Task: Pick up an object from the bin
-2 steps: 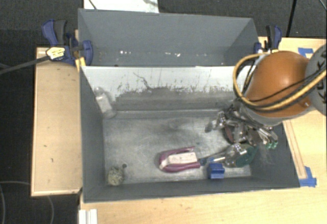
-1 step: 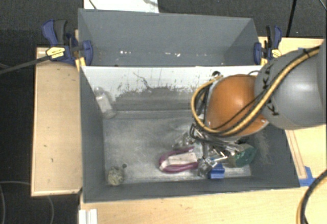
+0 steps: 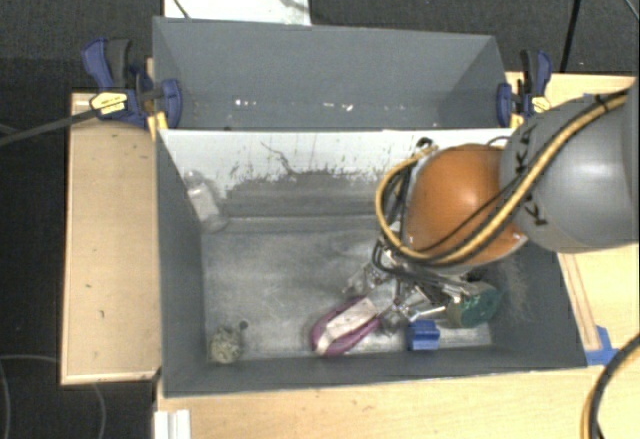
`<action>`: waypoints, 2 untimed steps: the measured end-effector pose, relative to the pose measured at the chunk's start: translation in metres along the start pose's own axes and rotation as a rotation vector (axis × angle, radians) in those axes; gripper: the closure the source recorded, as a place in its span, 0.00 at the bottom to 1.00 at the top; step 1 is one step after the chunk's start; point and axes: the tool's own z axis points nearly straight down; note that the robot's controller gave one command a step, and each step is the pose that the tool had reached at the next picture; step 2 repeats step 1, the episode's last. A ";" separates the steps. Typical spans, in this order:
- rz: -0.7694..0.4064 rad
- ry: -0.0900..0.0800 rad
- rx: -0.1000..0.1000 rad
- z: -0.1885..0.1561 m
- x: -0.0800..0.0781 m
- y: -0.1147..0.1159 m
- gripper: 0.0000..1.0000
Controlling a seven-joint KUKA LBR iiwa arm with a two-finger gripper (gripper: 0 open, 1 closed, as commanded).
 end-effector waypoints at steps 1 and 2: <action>-0.001 -0.006 0.005 -0.126 -0.008 -0.009 1.00; -0.001 -0.006 0.005 -0.126 -0.008 -0.009 1.00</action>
Offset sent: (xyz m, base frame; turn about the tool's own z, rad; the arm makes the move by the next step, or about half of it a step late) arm 0.0096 -0.0029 0.1217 -0.0054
